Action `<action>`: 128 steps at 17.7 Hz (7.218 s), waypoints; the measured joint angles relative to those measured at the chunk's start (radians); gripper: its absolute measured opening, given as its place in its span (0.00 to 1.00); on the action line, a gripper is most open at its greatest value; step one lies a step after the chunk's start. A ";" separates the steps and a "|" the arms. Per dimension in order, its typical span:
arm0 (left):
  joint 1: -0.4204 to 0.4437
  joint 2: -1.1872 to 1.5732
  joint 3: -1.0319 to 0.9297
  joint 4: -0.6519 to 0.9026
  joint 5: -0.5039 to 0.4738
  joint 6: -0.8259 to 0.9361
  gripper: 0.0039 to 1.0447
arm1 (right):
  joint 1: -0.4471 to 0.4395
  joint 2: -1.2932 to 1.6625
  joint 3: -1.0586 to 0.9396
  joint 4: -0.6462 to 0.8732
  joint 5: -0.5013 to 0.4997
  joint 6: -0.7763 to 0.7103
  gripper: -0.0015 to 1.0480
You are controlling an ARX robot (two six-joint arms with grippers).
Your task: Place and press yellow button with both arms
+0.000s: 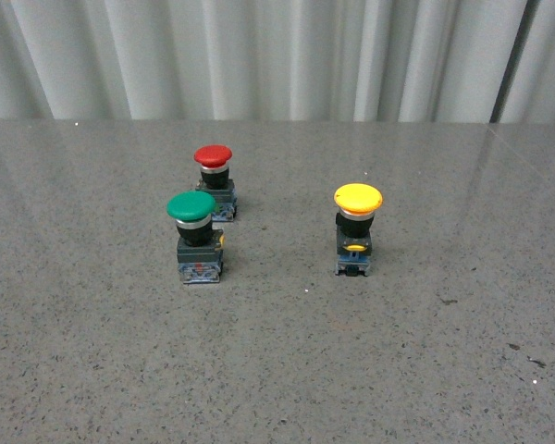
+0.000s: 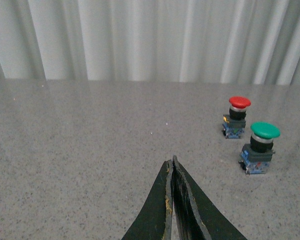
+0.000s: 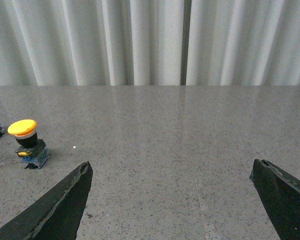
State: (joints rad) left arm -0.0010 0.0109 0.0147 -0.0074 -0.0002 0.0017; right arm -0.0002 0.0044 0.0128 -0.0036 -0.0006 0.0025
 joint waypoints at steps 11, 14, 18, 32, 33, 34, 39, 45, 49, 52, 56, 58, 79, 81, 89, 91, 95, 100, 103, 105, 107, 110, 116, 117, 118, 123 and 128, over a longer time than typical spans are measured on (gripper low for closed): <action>0.000 0.000 0.000 0.003 0.000 -0.001 0.90 | 0.000 0.000 0.000 0.000 0.000 0.000 0.94; 0.000 0.000 0.000 0.003 0.000 -0.001 0.93 | 0.002 0.028 0.020 -0.063 -0.018 0.012 0.94; 0.000 0.000 0.000 0.003 0.000 -0.001 0.94 | 0.121 0.470 0.223 0.275 -0.002 0.003 0.94; 0.000 0.000 0.000 0.003 0.000 -0.001 0.94 | 0.498 1.567 0.832 0.486 0.133 -0.061 0.94; 0.000 0.000 0.000 0.003 0.000 -0.001 0.94 | 0.515 1.594 0.845 0.474 0.144 -0.065 0.90; 0.000 0.000 0.000 0.003 0.000 -0.001 0.94 | 0.519 1.614 0.853 0.470 0.162 -0.068 0.78; 0.000 0.000 0.000 0.003 0.000 -0.001 0.94 | 0.523 1.646 0.868 0.392 0.181 -0.071 0.22; 0.000 0.000 0.000 0.003 0.000 -0.001 0.94 | 0.524 1.685 0.880 0.367 0.181 -0.044 0.02; 0.000 0.000 0.000 0.003 0.000 -0.001 0.94 | 0.537 1.717 0.888 0.366 0.182 -0.040 0.02; 0.000 0.000 0.000 0.003 0.000 -0.001 0.94 | 0.544 1.736 0.887 0.364 0.184 -0.040 0.02; 0.000 0.000 0.000 0.003 0.000 -0.001 0.94 | 0.551 1.743 0.887 0.343 0.199 -0.040 0.02; 0.000 0.000 0.000 0.003 0.000 -0.001 0.94 | 0.552 1.747 0.890 0.329 0.210 -0.040 0.02; 0.000 0.000 0.000 0.003 0.000 -0.001 0.94 | 0.527 1.402 0.824 0.398 0.180 0.236 0.02; 0.000 0.000 0.000 0.003 0.000 -0.001 0.94 | 0.480 1.248 0.719 0.392 0.159 0.275 0.02; 0.000 0.000 0.000 0.003 0.000 -0.001 0.94 | 0.233 0.712 0.299 0.345 0.251 0.051 0.02; 0.000 0.000 0.000 0.003 0.000 -0.001 0.94 | 0.100 0.493 0.186 0.245 0.112 0.023 0.02; 0.000 0.000 0.000 0.003 0.000 -0.001 0.94 | 0.001 0.372 0.117 0.244 0.001 0.011 0.02; 0.000 0.000 0.000 0.003 0.000 -0.001 0.94 | 0.000 0.281 0.061 0.216 0.001 0.006 0.02; 0.000 0.000 0.000 0.003 0.000 -0.001 0.94 | 0.000 0.234 0.039 0.189 0.001 0.005 0.02; 0.000 0.000 0.000 0.003 0.000 -0.001 0.94 | 0.000 0.213 0.035 0.179 0.001 0.005 0.02; 0.000 0.000 0.000 0.003 0.000 -0.001 0.94 | 0.000 0.193 0.022 0.164 0.001 0.005 0.02; 0.000 0.000 0.000 0.003 0.000 -0.001 0.94 | 0.000 0.000 0.004 0.019 0.000 0.004 0.02; 0.000 0.000 0.000 0.003 0.000 -0.001 0.94 | 0.000 0.000 0.000 -0.001 0.000 0.004 0.02; 0.000 0.000 0.000 0.003 0.000 -0.001 0.94 | 0.000 0.000 0.000 -0.001 0.000 0.004 0.02; 0.000 0.000 0.000 0.003 0.000 -0.001 0.94 | 0.000 0.000 0.000 -0.001 0.000 0.003 0.08; 0.000 0.000 0.000 0.003 0.000 -0.001 0.94 | 0.000 0.000 0.000 -0.001 0.000 0.003 0.57; 0.000 0.000 0.000 0.003 0.000 -0.001 0.94 | 0.000 0.000 0.000 -0.001 0.000 0.004 0.93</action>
State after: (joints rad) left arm -0.0010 0.0105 0.0147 -0.0040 -0.0002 0.0010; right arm -0.0002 0.0044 0.0128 -0.0044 -0.0002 0.0063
